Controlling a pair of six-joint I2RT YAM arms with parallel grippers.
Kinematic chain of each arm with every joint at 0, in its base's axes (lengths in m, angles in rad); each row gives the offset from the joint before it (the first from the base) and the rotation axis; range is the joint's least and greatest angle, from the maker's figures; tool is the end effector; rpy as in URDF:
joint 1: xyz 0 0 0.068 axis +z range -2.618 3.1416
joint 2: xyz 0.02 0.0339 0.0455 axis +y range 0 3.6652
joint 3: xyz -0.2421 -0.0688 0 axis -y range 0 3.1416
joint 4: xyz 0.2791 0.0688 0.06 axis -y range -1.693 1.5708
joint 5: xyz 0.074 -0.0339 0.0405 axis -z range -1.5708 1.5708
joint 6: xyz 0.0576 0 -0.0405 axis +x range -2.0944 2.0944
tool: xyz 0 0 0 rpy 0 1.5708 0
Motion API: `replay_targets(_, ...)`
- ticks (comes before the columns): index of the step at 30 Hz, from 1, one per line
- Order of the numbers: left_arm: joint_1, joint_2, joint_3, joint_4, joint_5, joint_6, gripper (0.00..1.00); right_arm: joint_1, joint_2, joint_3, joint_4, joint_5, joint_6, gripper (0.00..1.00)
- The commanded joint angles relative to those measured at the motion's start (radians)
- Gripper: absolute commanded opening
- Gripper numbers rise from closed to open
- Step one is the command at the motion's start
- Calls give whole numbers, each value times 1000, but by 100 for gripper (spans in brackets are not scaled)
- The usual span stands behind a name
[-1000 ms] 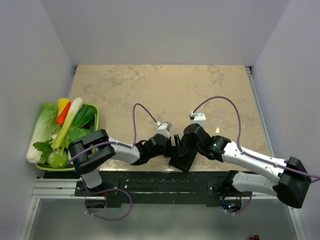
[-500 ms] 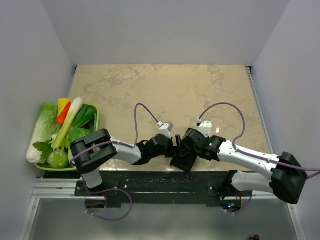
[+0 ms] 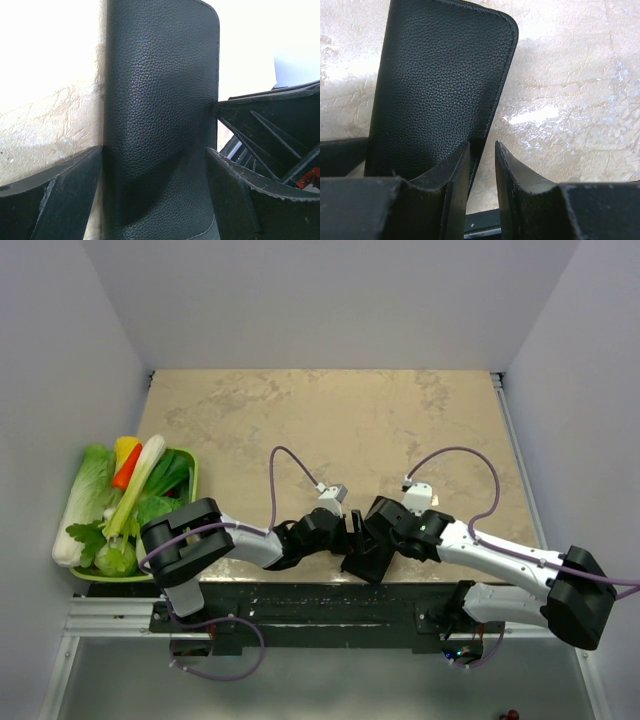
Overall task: Sort the hair-cutting tools
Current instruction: Adjust the hairdressing tool bag at the center of the board.
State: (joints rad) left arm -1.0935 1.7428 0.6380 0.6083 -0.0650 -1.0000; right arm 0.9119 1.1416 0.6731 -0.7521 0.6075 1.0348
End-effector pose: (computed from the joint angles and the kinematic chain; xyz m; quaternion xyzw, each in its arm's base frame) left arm 0.1669 -0.3145 0.0670 0.0235 0.8586 -0.4288 0.2801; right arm 0.1711 0.1672 0.1472 0.1097 0.9347 -0.0282 0.3370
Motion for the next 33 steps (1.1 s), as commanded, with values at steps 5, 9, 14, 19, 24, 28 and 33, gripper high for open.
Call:
replay_targets(5, -6, 41, -20, -180, 10, 49, 88, 4, 27, -50, 54, 0, 82, 31)
replay_targets(9, 4, 35, -23, -189, 8, 58, 88, 5, 47, -72, 76, -21, 96, 31)
replay_targets(14, 21, 32, -18, -219, 4, 83, 88, 4, 79, -92, 86, -31, 126, 31)
replay_targets(19, 30, 67, 11, -258, -7, 124, 89, 4, 70, -95, 80, -41, 156, 32)
replay_targets(24, 46, 113, 3, -194, 59, 181, 93, 4, 34, -112, 80, -71, 188, 32)
replay_targets(28, 58, 146, -3, -180, 100, 192, 92, 4, 47, -107, 45, -80, 229, 32)
replay_targets(33, 58, 158, -35, -170, 87, 190, 92, 4, 118, -66, -26, -72, 269, 31)
